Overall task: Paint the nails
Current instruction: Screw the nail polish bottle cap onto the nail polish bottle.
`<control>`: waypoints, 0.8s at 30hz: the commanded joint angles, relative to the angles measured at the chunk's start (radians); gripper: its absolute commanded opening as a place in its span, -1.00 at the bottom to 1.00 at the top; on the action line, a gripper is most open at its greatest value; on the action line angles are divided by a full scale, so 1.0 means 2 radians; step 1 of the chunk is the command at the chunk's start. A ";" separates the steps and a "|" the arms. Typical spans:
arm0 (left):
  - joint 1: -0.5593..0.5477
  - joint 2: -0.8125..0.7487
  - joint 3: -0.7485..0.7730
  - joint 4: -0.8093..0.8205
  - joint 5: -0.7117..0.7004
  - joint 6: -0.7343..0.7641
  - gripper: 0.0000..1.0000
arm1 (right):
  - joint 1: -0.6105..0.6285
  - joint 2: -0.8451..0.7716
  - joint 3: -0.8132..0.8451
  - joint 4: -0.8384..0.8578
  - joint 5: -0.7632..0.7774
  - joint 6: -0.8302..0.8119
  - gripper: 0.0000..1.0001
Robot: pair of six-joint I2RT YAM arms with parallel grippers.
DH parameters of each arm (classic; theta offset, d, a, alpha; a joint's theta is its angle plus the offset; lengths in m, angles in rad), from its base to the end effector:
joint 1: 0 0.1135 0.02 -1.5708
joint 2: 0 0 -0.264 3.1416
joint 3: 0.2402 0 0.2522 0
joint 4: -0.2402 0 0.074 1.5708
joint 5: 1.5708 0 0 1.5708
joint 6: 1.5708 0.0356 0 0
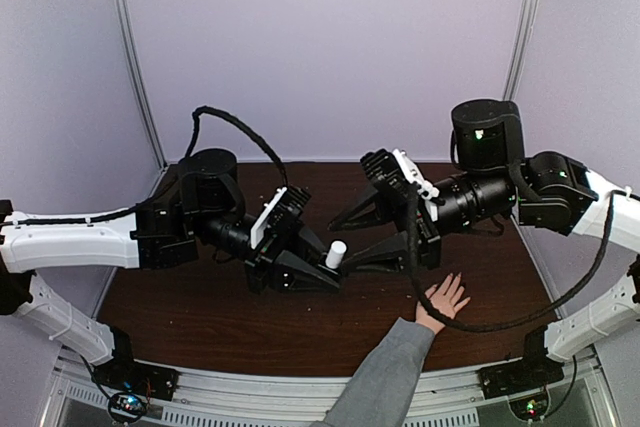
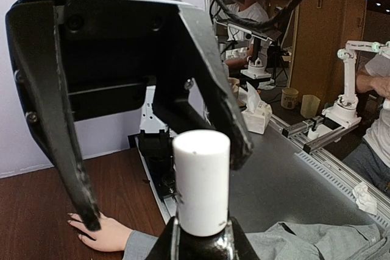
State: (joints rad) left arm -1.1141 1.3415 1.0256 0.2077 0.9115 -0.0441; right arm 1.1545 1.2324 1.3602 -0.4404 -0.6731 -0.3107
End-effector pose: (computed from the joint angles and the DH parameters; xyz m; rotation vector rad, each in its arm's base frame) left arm 0.1100 -0.2877 0.3412 1.5582 1.1158 -1.5812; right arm 0.0867 0.2510 0.4219 -1.6587 1.1080 1.1931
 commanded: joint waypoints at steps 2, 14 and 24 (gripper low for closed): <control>-0.002 0.002 0.019 0.013 0.026 -0.001 -1.00 | 0.002 0.007 0.021 -0.007 -0.027 -0.005 -0.01; -0.003 -0.001 0.014 0.017 0.018 0.006 -1.00 | 0.006 0.012 0.019 -0.011 -0.028 -0.014 -0.37; -0.002 -0.001 0.011 0.022 0.009 0.007 -1.00 | 0.009 0.016 0.018 -0.009 -0.031 -0.010 -0.52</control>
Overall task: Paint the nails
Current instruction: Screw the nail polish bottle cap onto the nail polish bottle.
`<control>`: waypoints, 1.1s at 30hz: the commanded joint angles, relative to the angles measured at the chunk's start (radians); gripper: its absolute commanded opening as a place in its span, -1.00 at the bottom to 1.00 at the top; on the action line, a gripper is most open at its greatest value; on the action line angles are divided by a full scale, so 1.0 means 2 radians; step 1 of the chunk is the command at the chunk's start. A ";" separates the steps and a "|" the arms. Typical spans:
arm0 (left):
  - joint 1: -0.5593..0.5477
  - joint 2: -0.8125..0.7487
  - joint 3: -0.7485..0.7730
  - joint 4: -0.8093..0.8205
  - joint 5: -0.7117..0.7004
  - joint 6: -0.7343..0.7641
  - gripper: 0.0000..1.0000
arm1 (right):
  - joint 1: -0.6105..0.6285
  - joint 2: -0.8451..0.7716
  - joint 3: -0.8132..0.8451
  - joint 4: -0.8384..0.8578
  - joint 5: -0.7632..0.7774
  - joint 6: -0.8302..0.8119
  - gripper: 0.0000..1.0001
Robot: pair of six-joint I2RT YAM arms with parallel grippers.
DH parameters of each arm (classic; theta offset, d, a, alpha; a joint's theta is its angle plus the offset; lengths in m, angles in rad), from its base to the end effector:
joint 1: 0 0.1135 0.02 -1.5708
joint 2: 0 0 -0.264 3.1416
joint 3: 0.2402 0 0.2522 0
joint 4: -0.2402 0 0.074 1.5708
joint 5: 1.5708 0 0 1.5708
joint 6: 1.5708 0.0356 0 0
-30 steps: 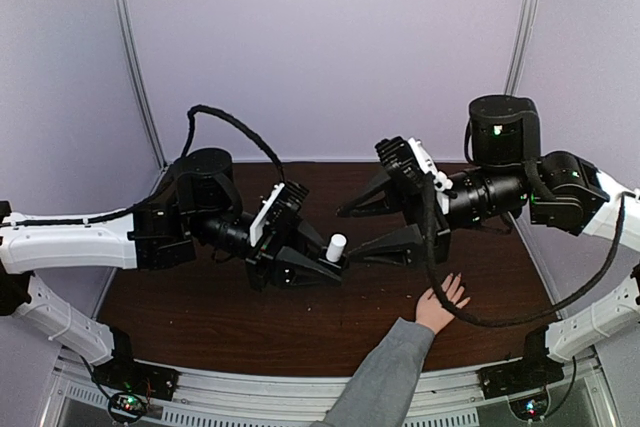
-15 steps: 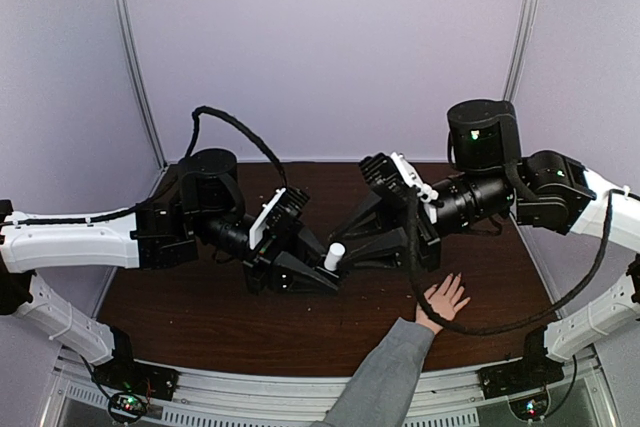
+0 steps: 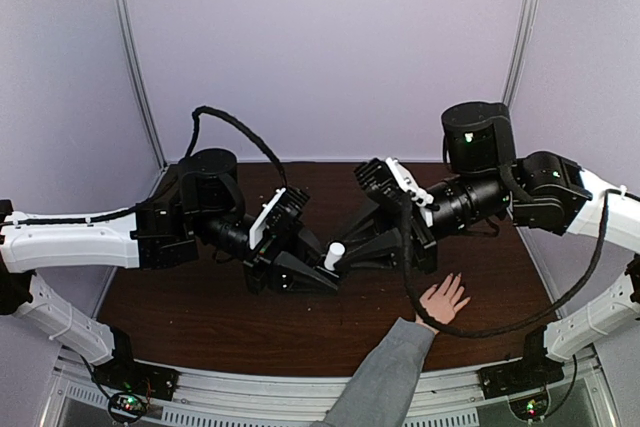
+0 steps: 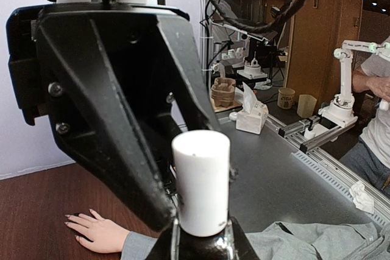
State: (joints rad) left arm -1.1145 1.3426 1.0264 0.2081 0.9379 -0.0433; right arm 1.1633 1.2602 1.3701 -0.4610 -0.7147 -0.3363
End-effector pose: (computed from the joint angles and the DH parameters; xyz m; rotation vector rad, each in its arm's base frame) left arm 0.1092 -0.2876 0.3413 1.5770 1.0986 -1.6010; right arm 0.0860 0.2580 0.4167 -1.7139 1.0885 1.2233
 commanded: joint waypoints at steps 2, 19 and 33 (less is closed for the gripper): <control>-0.003 -0.005 0.007 0.026 -0.010 0.006 -1.00 | 0.004 0.002 0.014 0.002 -0.008 0.005 -0.64; -0.003 -0.072 -0.060 0.105 -0.218 0.016 -1.00 | 0.005 -0.009 -0.021 0.047 0.135 0.047 -1.00; -0.003 -0.055 -0.064 0.137 -0.398 0.050 -1.00 | 0.006 0.023 -0.051 0.137 0.298 0.123 -1.00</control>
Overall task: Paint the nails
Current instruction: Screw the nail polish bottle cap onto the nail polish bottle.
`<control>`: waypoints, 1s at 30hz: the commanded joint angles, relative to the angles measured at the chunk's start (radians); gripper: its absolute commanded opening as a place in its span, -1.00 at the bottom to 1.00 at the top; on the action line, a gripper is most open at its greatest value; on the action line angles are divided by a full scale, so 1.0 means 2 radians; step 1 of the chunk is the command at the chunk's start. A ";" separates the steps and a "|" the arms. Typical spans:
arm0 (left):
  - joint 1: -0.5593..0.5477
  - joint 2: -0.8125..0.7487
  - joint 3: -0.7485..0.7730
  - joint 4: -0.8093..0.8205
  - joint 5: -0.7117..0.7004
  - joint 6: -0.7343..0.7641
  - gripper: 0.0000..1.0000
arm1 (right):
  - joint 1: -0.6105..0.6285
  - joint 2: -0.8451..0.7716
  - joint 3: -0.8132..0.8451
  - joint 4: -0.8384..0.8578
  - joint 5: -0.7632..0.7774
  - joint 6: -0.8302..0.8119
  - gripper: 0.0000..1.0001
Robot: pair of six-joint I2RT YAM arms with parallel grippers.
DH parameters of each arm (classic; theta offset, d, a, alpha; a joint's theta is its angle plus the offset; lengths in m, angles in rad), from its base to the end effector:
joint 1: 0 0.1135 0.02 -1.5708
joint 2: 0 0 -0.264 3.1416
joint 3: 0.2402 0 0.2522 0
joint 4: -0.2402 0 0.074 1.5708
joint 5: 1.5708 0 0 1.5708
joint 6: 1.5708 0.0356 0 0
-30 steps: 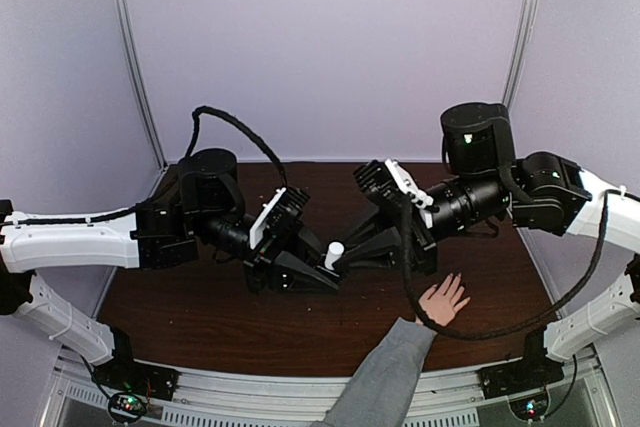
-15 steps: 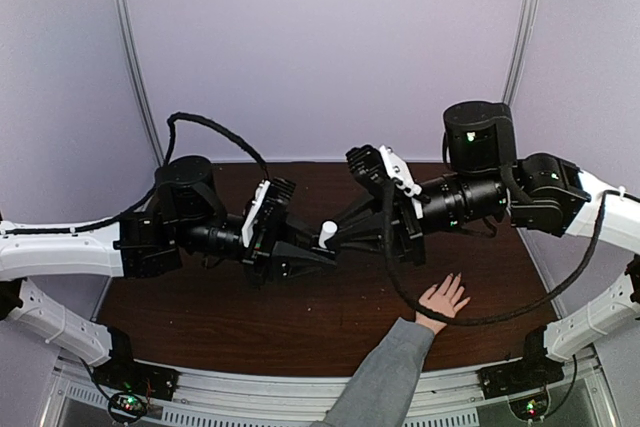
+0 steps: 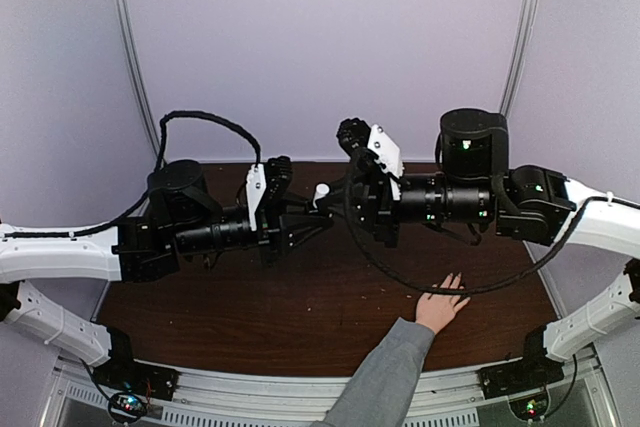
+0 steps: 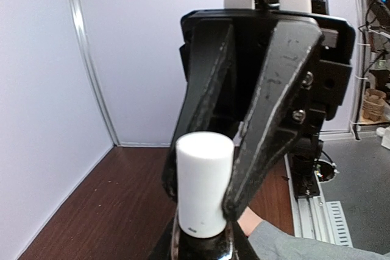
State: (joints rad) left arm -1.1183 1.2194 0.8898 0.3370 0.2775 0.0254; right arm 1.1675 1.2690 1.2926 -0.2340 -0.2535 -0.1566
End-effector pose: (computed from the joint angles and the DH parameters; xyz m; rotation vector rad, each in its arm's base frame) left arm 0.1174 -0.2638 0.3397 1.0892 1.2631 -1.0617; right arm 0.1060 0.2712 0.4087 -1.2991 1.3539 0.9392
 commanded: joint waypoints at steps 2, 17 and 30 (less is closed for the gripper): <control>-0.001 0.015 0.009 0.078 -0.095 0.019 -1.00 | 0.004 0.026 -0.017 0.032 0.098 0.042 -1.00; -0.002 0.087 0.011 0.160 -0.225 0.004 -1.00 | 0.006 0.063 -0.029 0.073 0.232 0.105 -1.00; 0.002 0.034 0.005 0.064 -0.094 0.002 -1.00 | 0.004 0.006 -0.040 0.056 0.146 0.043 0.07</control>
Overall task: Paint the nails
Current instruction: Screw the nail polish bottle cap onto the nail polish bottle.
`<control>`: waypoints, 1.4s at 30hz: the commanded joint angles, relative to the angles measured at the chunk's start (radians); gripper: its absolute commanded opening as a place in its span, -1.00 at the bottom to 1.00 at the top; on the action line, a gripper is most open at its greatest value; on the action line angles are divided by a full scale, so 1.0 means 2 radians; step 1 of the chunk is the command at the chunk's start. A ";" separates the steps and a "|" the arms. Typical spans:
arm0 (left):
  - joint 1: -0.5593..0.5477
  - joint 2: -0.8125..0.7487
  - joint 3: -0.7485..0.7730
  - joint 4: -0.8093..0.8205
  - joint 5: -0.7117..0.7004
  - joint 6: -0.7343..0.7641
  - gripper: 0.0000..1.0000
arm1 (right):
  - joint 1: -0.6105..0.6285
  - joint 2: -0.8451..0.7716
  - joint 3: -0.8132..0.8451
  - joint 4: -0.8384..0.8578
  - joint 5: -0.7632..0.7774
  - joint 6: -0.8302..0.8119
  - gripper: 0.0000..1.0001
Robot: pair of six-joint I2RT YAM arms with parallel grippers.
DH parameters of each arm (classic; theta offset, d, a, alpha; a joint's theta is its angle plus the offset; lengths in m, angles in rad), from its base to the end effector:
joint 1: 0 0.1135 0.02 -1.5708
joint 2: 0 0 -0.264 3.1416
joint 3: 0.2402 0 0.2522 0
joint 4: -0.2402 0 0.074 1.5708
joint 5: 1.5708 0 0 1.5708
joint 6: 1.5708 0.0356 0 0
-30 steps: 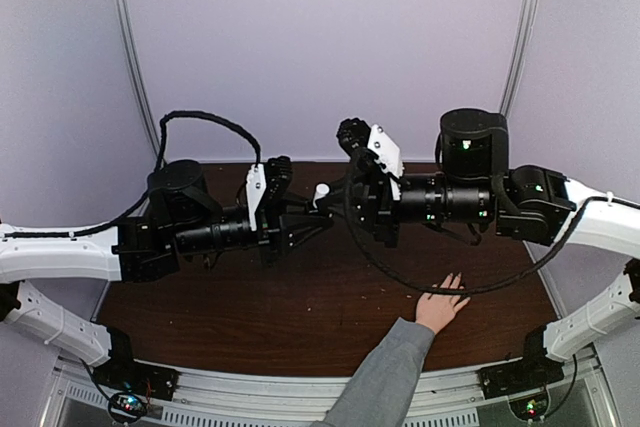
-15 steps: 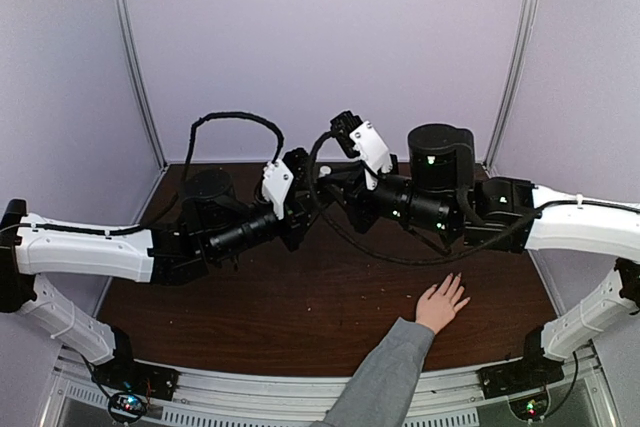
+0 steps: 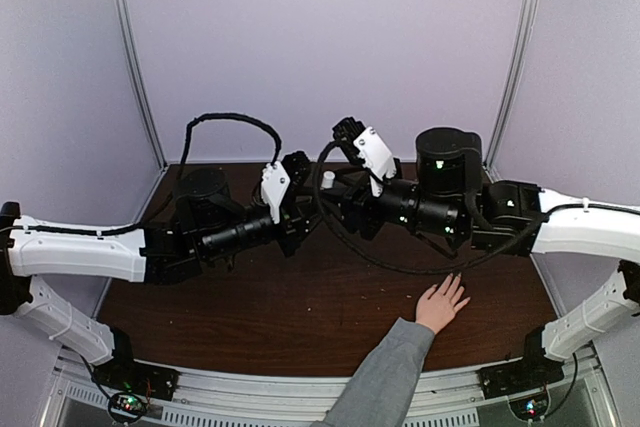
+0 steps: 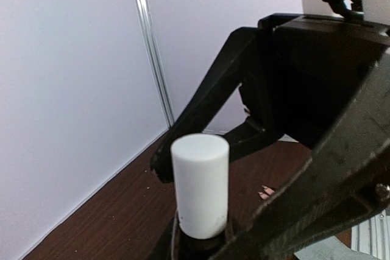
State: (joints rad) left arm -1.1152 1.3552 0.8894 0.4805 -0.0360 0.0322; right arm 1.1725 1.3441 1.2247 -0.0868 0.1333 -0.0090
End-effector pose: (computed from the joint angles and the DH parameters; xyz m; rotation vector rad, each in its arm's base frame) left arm 0.1415 -0.2858 0.3166 0.8522 1.3731 -0.8202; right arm 0.1277 0.2913 0.3788 -0.9368 1.5750 0.7149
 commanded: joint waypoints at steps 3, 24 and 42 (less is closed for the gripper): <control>0.003 -0.044 0.011 -0.038 0.110 -0.004 -1.00 | 0.001 -0.048 -0.006 -0.035 -0.094 -0.054 0.16; 0.002 -0.034 0.047 -0.108 0.466 -0.013 -1.00 | 0.010 -0.053 0.082 -0.207 -0.396 -0.183 0.00; 0.002 -0.012 0.065 -0.112 0.498 -0.015 -1.00 | 0.021 -0.025 0.104 -0.225 -0.411 -0.199 -0.35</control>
State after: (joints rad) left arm -1.1126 1.3262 0.9768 0.2302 0.9333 0.0128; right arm 1.2068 1.2888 1.4052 -0.5289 -0.6754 -0.3950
